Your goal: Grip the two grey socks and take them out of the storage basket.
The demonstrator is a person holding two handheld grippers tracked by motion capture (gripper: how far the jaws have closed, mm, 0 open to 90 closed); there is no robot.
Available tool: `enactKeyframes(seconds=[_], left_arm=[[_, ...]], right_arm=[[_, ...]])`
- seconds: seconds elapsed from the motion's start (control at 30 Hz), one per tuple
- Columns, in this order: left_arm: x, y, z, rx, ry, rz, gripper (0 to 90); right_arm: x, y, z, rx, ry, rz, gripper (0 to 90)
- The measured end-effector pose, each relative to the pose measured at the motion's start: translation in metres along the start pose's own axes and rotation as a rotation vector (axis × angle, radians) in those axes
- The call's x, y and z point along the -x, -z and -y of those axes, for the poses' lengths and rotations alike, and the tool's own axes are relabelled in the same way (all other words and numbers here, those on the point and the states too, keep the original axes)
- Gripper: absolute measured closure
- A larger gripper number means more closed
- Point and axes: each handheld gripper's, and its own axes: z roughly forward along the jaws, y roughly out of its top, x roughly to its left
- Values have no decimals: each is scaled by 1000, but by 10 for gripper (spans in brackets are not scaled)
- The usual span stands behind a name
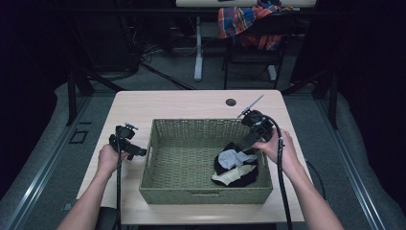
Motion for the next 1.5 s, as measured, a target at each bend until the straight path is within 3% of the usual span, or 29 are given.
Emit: enactKeyframes(seconds=[0.23, 0.3, 0.43, 0.63, 0.8, 0.9, 0.97, 1.0, 1.03, 1.1, 1.17, 1.2, 1.27, 1.33, 1.37, 1.5], left_arm=[[0, 0, 0, 1, -1, 1, 0], [0, 0, 0, 0, -1, 2, 0], [1, -1, 0, 0, 4, 4, 0], [1, -1, -1, -2, 3, 4, 0], [1, -1, -1, -4, 2, 6, 0], [1, -1, 0, -1, 0, 4, 0], [1, -1, -1, -4, -1, 5, 0], [1, -1, -1, -4, 1, 5, 0], [1, -1, -1, -4, 1, 5, 0], [1, -1, -1, -5, 2, 5, 0], [1, 0, -1, -4, 0, 3, 0], [1, 0, -1, -5, 2, 3, 0], [1, -1, -1, -5, 3, 4, 0], [1, -1, -1, -5, 1, 2, 0], [1, -1, -1, -5, 0, 1, 0], [1, -1, -1, -5, -1, 0, 0]], right_arm=[[-4, -31, -4, -102, 5, -5, 144], [-2, -37, -4, -139, 1, 2, 218], [0, -47, -4, -167, -17, 11, 301], [-2, -63, -7, -250, -6, 18, 356], [-4, -79, -6, -271, -31, 36, 392], [-1, -84, -7, -351, -9, 59, 453], [0, -87, -4, -340, -33, 50, 552], [1, -85, -5, -358, -22, 52, 610], [1, -85, -3, -338, -39, 49, 651], [2, -80, -5, -341, -26, 43, 729], [0, -73, -7, -329, -20, 43, 748], [-3, -71, -5, -283, -46, 42, 760], [-3, -62, -9, -311, -5, 48, 769], [-5, -57, -8, -266, -28, 43, 771], [-5, -52, -9, -279, -14, 47, 770], [-8, -41, -10, -244, -18, 47, 774]])
